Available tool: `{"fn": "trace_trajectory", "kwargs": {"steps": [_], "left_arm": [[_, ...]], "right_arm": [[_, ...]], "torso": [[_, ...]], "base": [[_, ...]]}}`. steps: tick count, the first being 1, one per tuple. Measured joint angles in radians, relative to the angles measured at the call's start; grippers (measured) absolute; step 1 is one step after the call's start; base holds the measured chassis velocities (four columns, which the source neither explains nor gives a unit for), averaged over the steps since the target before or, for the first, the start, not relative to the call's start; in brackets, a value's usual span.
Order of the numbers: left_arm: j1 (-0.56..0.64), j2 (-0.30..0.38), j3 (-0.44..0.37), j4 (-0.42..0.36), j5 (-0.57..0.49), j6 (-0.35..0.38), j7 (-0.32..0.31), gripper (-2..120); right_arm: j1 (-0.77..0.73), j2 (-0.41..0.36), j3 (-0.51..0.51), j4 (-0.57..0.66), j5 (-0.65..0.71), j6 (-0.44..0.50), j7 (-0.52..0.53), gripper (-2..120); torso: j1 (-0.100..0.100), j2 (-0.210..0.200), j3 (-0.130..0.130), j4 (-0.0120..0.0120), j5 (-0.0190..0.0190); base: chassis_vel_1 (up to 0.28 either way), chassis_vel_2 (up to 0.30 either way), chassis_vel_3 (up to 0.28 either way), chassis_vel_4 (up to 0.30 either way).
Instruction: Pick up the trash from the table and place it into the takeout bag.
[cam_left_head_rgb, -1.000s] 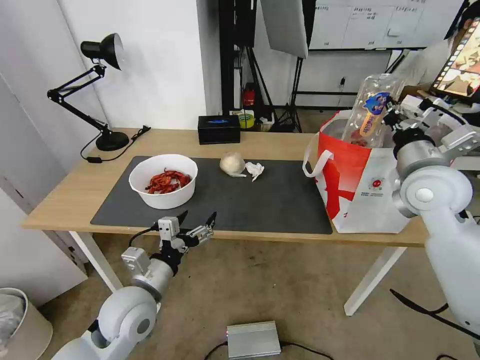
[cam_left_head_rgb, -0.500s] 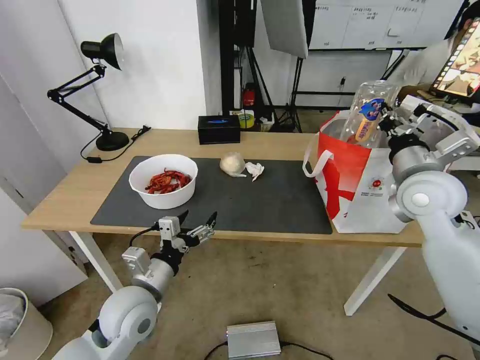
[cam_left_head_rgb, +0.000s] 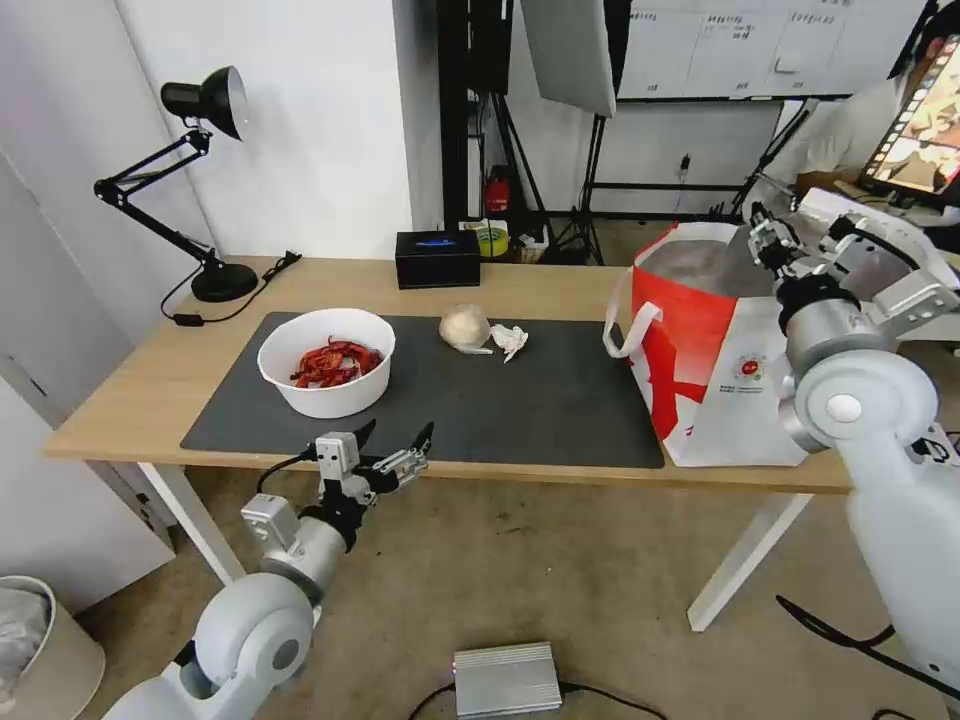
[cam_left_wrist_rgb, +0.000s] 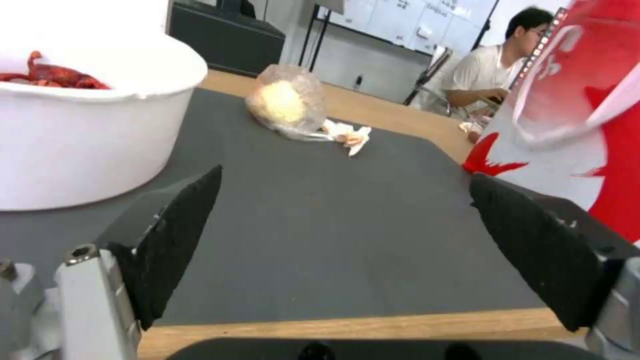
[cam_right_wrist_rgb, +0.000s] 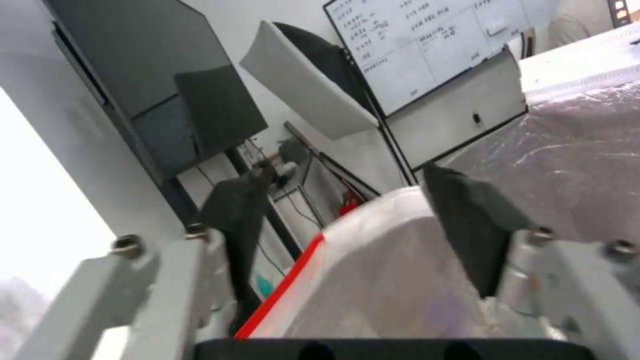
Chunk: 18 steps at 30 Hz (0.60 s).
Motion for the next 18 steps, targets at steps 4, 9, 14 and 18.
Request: {"fn": "trace_trajectory", "kwargs": {"steps": [4, 9, 14, 18], "left_arm": [[0.003, 0.002, -0.007, -0.008, -0.001, 0.001, 0.0, 100], [0.007, 0.003, -0.012, -0.011, -0.001, 0.001, 0.0, 100], [0.006, 0.004, -0.021, -0.013, -0.001, 0.001, 0.0, 100], [0.006, 0.008, -0.034, -0.015, -0.001, 0.001, 0.0, 100]], "right_arm": [[-0.004, 0.0, 0.0, 0.005, 0.002, -0.001, 0.0, 78], [-0.01, 0.001, 0.001, 0.013, 0.005, -0.001, -0.003, 95], [-0.012, -0.004, 0.001, 0.022, 0.003, 0.005, -0.043, 100], [-0.032, -0.018, 0.002, 0.064, 0.034, 0.017, -0.144, 100]], "torso": [[0.0, 0.0, 0.0, 0.0, 0.0], [0.0, 0.0, 0.0, 0.0, 0.0], [0.0, 0.0, 0.0, 0.0, 0.0], [0.0, 0.0, 0.0, 0.0, 0.0]], "base": [[0.0, 0.0, 0.0, 0.0], [0.0, 0.0, 0.0, 0.0], [0.0, 0.0, 0.0, 0.0], [0.0, 0.0, 0.0, 0.0]]}}
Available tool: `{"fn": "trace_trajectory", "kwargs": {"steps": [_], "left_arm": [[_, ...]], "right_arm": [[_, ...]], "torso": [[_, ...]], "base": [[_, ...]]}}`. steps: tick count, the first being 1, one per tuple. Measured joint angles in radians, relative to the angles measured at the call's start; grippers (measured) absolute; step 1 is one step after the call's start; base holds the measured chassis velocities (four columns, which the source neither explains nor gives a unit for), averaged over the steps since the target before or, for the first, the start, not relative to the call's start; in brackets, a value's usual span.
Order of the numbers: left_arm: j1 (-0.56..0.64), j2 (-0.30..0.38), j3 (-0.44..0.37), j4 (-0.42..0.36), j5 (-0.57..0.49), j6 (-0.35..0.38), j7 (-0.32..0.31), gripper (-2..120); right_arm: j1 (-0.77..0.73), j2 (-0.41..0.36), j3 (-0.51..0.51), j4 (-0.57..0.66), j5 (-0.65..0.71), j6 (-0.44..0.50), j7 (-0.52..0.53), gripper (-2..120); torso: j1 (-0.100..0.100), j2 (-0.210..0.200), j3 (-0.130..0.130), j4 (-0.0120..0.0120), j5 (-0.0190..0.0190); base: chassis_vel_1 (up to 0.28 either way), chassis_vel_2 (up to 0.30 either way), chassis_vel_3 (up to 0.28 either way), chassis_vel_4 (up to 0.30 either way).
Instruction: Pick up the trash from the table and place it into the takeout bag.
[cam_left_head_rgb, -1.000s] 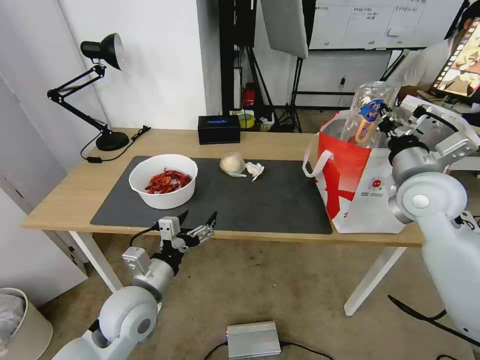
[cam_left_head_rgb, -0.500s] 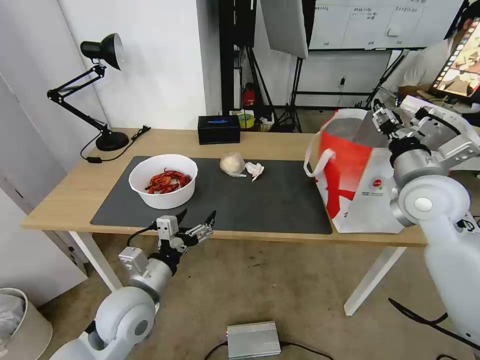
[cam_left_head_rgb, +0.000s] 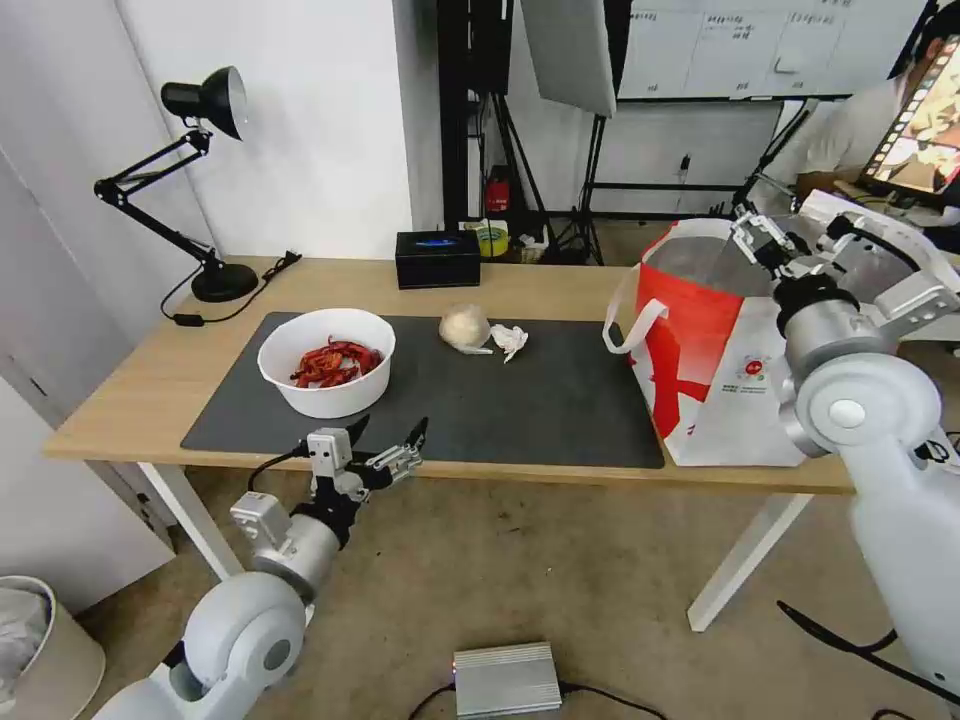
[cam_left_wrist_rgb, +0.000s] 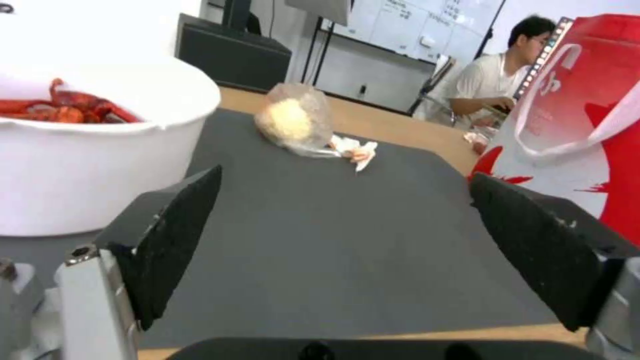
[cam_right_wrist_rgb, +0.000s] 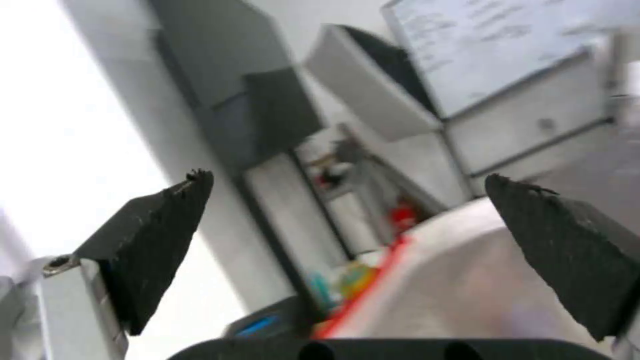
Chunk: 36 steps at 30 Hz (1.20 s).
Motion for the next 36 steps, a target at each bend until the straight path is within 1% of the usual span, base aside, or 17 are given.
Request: {"fn": "trace_trajectory", "kwargs": {"steps": [1, 4, 8, 11, 12, 15, 16, 18, 26, 27, 30, 36], "left_arm": [[0.0, 0.0, 0.0, 0.0, 0.0, 0.0, 0.0, 100], [-0.001, 0.003, -0.004, 0.0, 0.0, -0.001, 0.001, 100], [-0.002, 0.003, -0.005, 0.0, 0.001, -0.002, 0.002, 100], [-0.005, 0.004, -0.005, 0.005, 0.011, -0.004, 0.006, 100], [-0.005, 0.004, -0.005, 0.005, 0.011, -0.004, 0.006, 100], [-0.008, 0.009, -0.014, 0.013, 0.025, -0.009, 0.015, 100], [-0.008, 0.009, -0.014, 0.013, 0.025, -0.009, 0.015, 100], [-0.008, 0.014, -0.024, 0.023, 0.039, -0.016, 0.021, 100], [0.017, 0.03, -0.053, 0.035, 0.091, -0.02, 0.025, 100], [0.017, 0.03, -0.053, 0.035, 0.091, -0.02, 0.025, 100], [0.041, 0.036, -0.075, 0.047, 0.142, -0.02, 0.032, 100], [0.087, 0.034, -0.117, 0.05, 0.17, -0.019, 0.035, 100]], "right_arm": [[0.0, 0.0, 0.0, 0.0, 0.0, 0.0, 0.0, 100], [-0.038, -0.018, -0.016, 0.059, 0.004, -0.001, -0.09, 100], [-0.076, -0.034, -0.027, 0.107, -0.001, -0.019, -0.124, 100], [-0.176, -0.066, -0.039, 0.159, -0.076, -0.038, -0.164, 100], [-0.176, -0.066, -0.039, 0.159, -0.076, -0.038, -0.164, 100], [-0.292, -0.091, -0.03, 0.186, -0.149, -0.038, -0.206, 100], [-0.292, -0.091, -0.03, 0.186, -0.149, -0.038, -0.206, 100], [-0.366, -0.097, -0.022, 0.2, -0.188, -0.031, -0.226, 100], [-0.532, -0.081, -0.024, 0.21, -0.326, 0.035, -0.285, 100], [-0.532, -0.081, -0.024, 0.21, -0.326, 0.035, -0.285, 100], [-0.592, -0.066, -0.036, 0.208, -0.386, 0.064, -0.3, 100], [-0.641, -0.048, -0.059, 0.203, -0.441, 0.095, -0.3, 100]], "torso": [[0.0, 0.0, 0.0, 0.0, 0.0], [0.0, 0.0, 0.0, 0.0001, 0.0], [0.0, 0.0, 0.0, 0.0001, -0.0002], [0.0, 0.0, 0.0, 0.0002, -0.0002], [0.0, 0.0, 0.0, 0.0002, -0.0002], [0.0, 0.0, 0.0, -0.0003, 0.0001], [0.0, 0.0, 0.0, -0.0003, 0.0001], [0.0, 0.0, 0.0, -0.0001, -0.0001], [0.0, 0.0, 0.0, -0.0001, -0.0001], [0.0, 0.0, 0.0, -0.0001, -0.0001], [0.0, 0.0, 0.0, -0.0001, -0.0002], [0.0, 0.0, 0.0, 0.0, -0.0001]], "base": [[0.0, 0.0, 0.0, 0.0], [0.0, 0.0, 0.0, 0.0], [0.0, 0.0, 0.0, 0.0], [0.0, 0.0, 0.0, 0.0], [0.0, 0.0, 0.0, 0.0], [0.0, 0.0, 0.0, 0.0], [0.0, 0.0, 0.0, 0.0], [0.0, 0.0, 0.0, 0.0], [0.0, 0.0, 0.0, 0.0], [0.0, 0.0, 0.0, 0.0], [0.0, 0.0, 0.0, 0.0], [0.0, 0.0, 0.0, 0.0]]}}
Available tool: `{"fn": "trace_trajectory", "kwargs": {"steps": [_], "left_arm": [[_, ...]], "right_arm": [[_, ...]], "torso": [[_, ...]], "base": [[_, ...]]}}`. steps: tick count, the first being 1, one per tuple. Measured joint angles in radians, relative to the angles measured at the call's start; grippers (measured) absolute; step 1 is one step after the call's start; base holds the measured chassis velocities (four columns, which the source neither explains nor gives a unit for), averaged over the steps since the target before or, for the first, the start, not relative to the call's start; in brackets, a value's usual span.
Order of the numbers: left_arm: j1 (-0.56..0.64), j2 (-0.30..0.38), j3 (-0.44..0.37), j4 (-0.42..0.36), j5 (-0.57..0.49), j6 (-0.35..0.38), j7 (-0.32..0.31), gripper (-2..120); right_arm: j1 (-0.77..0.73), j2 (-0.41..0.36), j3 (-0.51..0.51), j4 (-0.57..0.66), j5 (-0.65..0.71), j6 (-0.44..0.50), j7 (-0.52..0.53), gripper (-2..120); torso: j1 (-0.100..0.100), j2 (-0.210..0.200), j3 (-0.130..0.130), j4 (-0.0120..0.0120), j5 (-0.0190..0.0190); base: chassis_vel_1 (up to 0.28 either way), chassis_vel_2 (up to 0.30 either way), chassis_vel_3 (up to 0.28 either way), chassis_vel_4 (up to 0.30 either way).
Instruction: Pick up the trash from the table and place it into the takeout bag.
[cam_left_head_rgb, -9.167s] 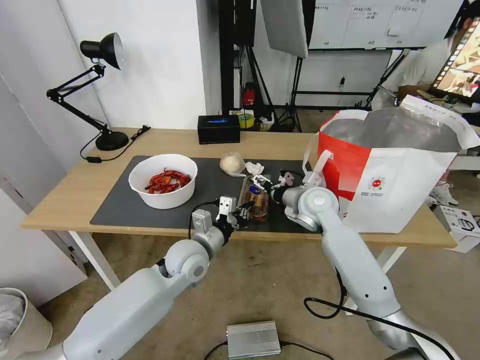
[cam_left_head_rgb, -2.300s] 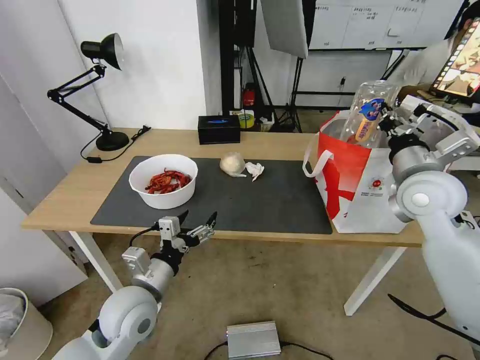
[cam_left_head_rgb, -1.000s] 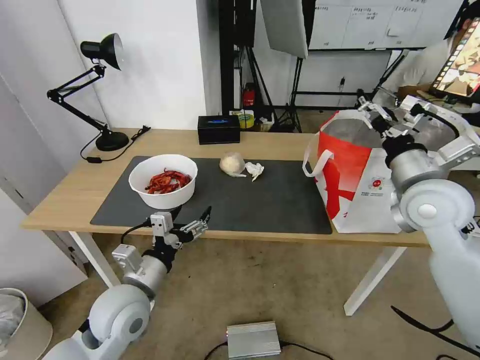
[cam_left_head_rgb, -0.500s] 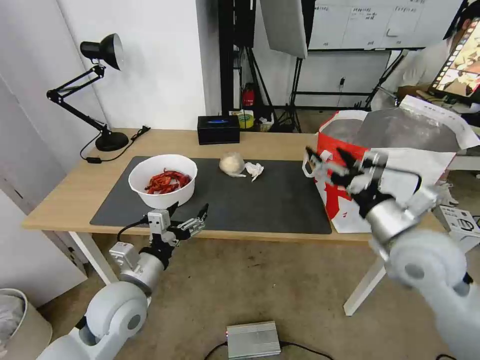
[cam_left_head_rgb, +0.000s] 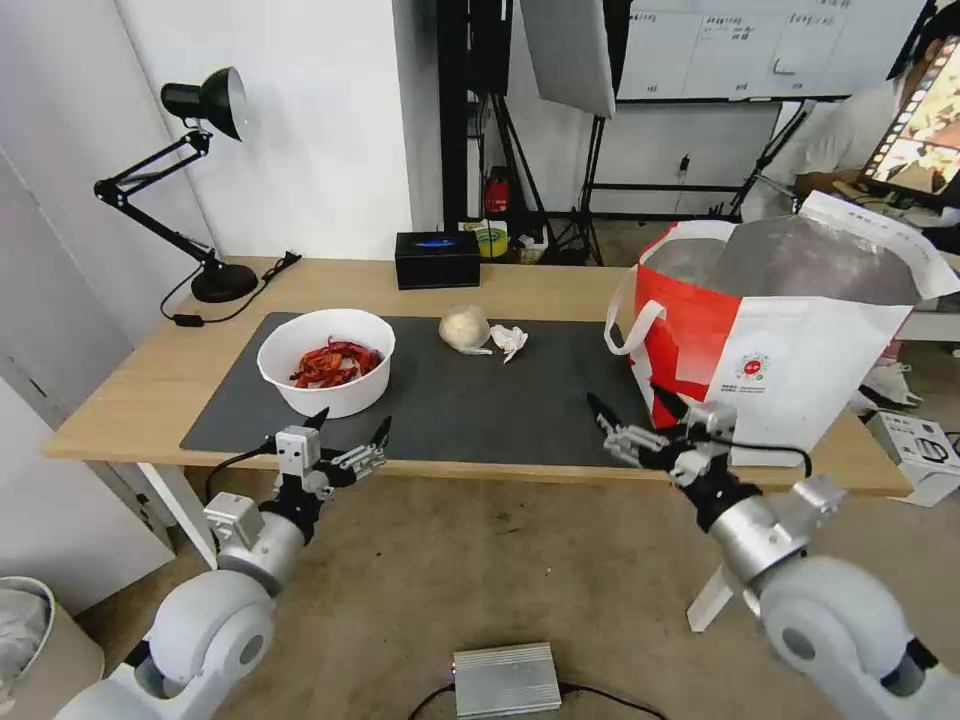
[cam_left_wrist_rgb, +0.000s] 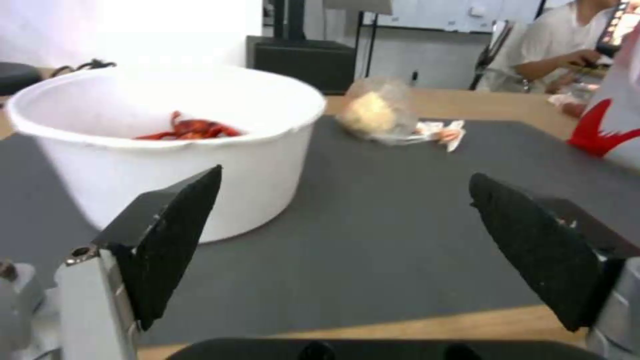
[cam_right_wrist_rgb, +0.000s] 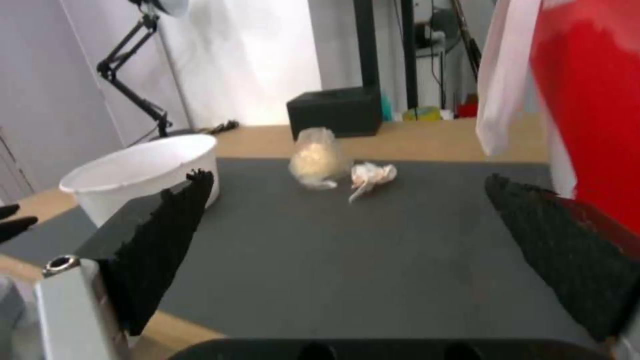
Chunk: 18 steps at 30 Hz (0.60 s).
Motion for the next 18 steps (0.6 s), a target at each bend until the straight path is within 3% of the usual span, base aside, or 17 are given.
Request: {"fn": "trace_trajectory", "kwargs": {"steps": [18], "left_arm": [[0.067, -0.003, -0.043, 0.003, 0.039, 0.057, 0.008, 100]], "right_arm": [[-0.093, 0.026, -0.017, -0.061, -0.091, 0.061, 0.017, 100]], "torso": [[0.0, 0.0, 0.0, 0.0, 0.0]], "base": [[0.0, 0.0, 0.0, 0.0]]}}
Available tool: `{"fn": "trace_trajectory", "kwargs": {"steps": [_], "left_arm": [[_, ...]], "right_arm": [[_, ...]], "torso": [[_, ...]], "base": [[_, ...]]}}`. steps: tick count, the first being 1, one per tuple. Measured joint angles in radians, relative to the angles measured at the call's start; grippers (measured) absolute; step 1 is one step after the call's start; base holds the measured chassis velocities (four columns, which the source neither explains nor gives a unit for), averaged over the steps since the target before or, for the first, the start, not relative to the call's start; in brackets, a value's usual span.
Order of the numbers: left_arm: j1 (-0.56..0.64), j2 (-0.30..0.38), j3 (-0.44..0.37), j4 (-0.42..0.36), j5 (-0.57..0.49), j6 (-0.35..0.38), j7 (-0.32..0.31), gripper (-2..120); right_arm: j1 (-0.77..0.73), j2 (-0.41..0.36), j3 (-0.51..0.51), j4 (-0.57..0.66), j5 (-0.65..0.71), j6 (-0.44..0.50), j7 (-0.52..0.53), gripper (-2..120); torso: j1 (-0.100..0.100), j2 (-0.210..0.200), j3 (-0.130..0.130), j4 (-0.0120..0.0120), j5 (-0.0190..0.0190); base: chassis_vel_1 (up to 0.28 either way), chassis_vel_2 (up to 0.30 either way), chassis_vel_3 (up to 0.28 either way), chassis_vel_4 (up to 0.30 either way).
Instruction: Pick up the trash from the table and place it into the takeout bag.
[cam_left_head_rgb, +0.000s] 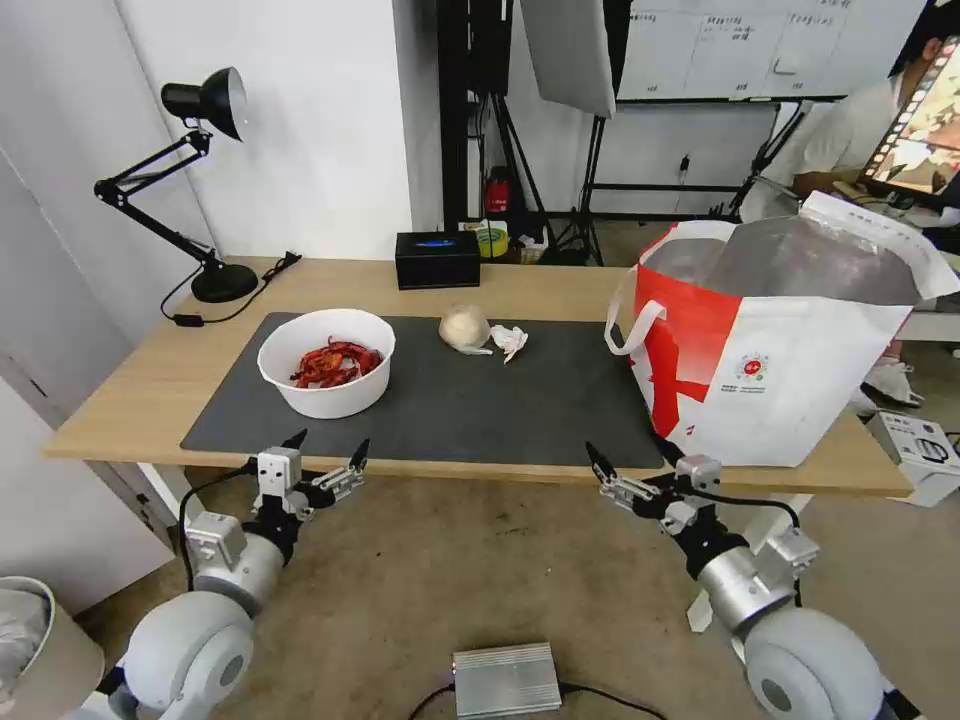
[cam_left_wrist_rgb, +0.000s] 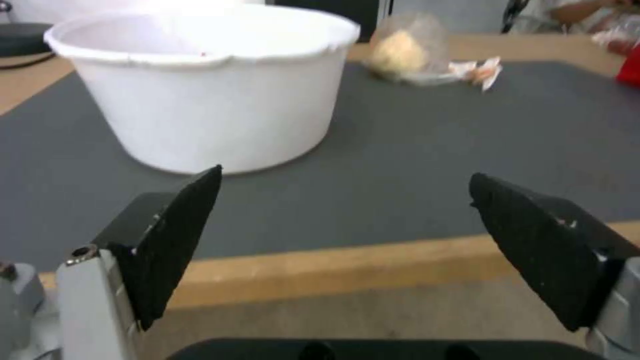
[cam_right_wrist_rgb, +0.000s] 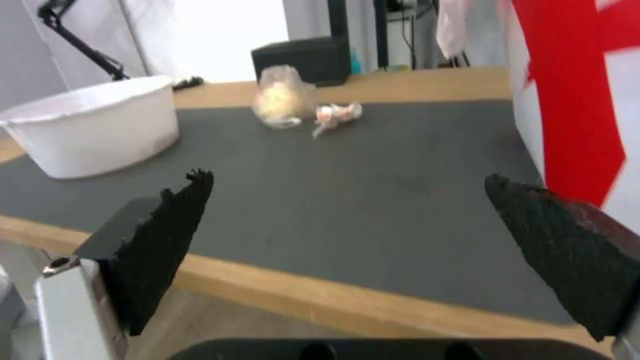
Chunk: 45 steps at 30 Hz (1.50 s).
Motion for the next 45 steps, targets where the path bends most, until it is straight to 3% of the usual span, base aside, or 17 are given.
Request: {"fn": "trace_trajectory", "kwargs": {"steps": [11, 28, 37, 45], "left_arm": [[0.027, 0.004, -0.026, 0.005, 0.025, 0.023, 0.0, 100], [0.059, -0.003, -0.042, -0.003, 0.035, 0.001, 0.0, 100], [0.063, -0.014, -0.042, -0.009, 0.043, -0.002, -0.003, 100], [0.074, -0.027, -0.048, -0.017, 0.048, -0.001, -0.003, 100]], "right_arm": [[-0.036, 0.018, 0.0, -0.009, -0.028, 0.01, 0.002, 100], [-0.021, 0.015, -0.023, 0.014, -0.022, -0.01, 0.041, 100], [0.193, -0.003, -0.119, -0.032, 0.087, -0.079, 0.079, 100], [0.546, 0.032, -0.293, -0.225, 0.181, -0.118, 0.128, 100]], "torso": [[0.0, 0.0, 0.0, -0.0001, 0.0002], [0.0, 0.0, 0.0, -0.0001, 0.0002], [0.0, 0.0, 0.0, 0.0002, 0.0001], [0.0, 0.0, 0.0, 0.0001, 0.0001]], "base": [[0.0, 0.0, 0.0, 0.0], [0.0, 0.0, 0.0, 0.0], [0.0, 0.0, 0.0, 0.0], [0.0, 0.0, 0.0, 0.0]]}}
